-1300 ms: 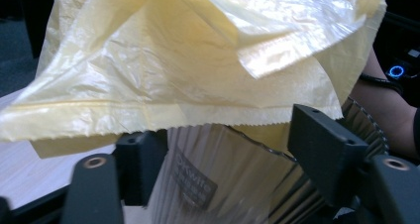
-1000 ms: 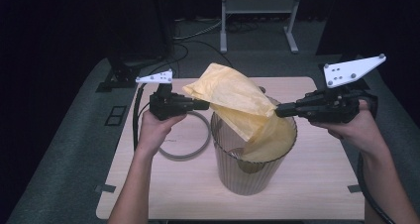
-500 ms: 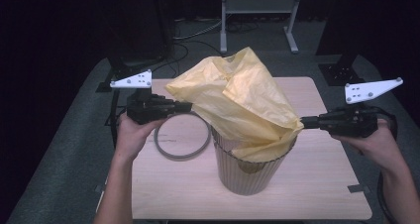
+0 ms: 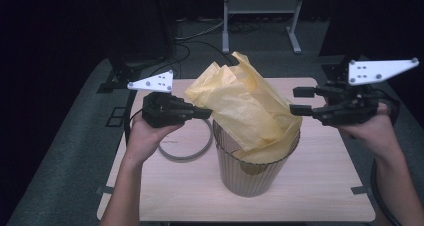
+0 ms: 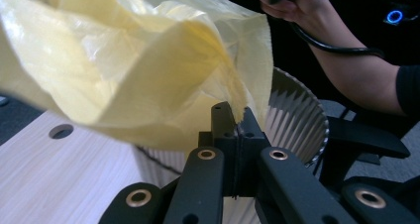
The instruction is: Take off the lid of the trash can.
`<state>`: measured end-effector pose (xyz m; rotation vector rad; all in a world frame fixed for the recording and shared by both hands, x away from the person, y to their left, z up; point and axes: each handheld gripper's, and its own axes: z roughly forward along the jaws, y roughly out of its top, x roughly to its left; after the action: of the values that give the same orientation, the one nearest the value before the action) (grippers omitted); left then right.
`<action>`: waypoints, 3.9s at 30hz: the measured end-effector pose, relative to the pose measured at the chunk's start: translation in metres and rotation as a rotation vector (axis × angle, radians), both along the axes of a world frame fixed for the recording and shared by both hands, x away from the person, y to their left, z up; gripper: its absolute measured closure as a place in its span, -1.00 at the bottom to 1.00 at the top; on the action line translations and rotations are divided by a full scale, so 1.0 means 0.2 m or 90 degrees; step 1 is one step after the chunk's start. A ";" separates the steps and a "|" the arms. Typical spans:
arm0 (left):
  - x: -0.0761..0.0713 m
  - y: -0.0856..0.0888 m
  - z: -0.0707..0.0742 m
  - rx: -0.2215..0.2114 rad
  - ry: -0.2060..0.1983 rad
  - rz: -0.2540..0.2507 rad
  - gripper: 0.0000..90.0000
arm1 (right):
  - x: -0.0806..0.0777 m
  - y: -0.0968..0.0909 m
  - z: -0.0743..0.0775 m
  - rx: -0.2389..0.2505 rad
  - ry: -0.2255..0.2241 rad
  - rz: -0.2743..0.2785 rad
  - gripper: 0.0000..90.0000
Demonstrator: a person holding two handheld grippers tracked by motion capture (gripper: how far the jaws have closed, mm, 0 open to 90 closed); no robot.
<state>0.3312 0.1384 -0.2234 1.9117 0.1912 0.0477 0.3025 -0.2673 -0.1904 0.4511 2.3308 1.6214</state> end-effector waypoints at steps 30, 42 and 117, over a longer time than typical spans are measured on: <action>0.00 0.20 -0.03 -0.057 0.022 -0.014 0.99 | 0.08 -0.22 -0.05 0.089 0.030 0.023 1.00; -0.03 0.39 -0.08 -0.034 0.024 0.048 0.99 | -0.05 -0.51 -0.21 0.113 0.044 -0.019 1.00; -0.05 0.44 -0.05 -0.043 0.004 0.121 0.03 | 0.22 -0.21 -0.17 -0.004 0.035 -0.027 1.00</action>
<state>0.3212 0.2266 -0.2327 1.8210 0.3743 0.1613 0.3472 -0.3103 -0.2239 0.5460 2.3488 1.6018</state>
